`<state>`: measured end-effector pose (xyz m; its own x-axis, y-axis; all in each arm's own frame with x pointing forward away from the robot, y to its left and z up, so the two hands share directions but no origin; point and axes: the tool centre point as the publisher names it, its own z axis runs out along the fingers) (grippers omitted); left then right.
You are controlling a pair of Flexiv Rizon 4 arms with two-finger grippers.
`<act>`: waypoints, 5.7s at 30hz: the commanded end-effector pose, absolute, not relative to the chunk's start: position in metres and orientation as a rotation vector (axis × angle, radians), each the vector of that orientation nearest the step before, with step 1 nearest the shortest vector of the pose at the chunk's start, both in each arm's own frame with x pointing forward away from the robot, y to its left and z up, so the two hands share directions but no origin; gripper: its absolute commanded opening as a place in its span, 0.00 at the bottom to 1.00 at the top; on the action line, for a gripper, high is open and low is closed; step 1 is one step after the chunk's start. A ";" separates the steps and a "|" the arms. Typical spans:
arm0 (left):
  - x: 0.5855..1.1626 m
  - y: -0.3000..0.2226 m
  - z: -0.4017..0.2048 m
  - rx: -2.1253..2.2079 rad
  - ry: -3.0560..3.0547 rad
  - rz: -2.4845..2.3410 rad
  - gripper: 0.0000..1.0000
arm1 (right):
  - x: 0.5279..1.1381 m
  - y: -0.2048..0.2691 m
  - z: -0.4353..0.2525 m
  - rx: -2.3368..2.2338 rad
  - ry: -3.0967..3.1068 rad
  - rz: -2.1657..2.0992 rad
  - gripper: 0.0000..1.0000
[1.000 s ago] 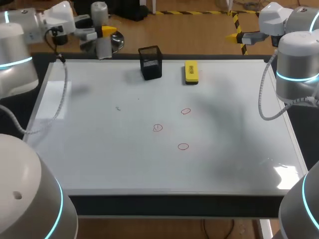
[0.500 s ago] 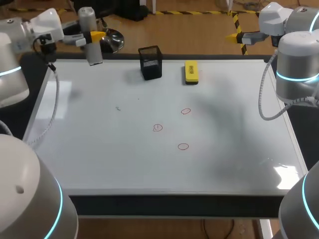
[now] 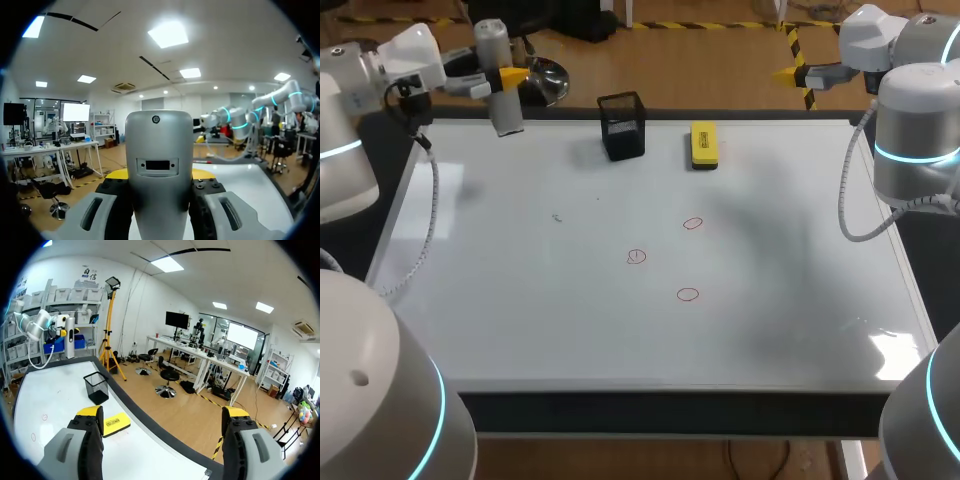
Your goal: Pick up the inspection probe, press it on each red-marked spot on the whiteboard one by one, put down the probe, pick up the eraser, and wipe off all the red marks.
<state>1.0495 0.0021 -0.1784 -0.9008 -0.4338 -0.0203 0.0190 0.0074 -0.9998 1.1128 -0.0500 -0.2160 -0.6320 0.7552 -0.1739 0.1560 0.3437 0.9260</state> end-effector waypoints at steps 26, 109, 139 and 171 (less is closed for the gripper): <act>1.049 0.002 -0.178 -0.427 1.965 -1.961 0.00 | 1.138 -0.014 -0.221 -0.105 2.654 1.089 1.00; 1.049 0.002 -0.178 -0.427 1.965 -1.961 0.00 | 1.126 0.094 -0.388 -2.475 2.201 -0.062 1.00; 1.049 0.002 -0.178 -0.427 1.965 -1.961 0.00 | 1.119 0.090 -0.417 -2.170 2.350 0.042 1.00; 1.049 0.002 -0.178 -0.427 1.965 -1.961 0.00 | 1.111 0.076 -0.426 -2.185 2.356 0.012 0.00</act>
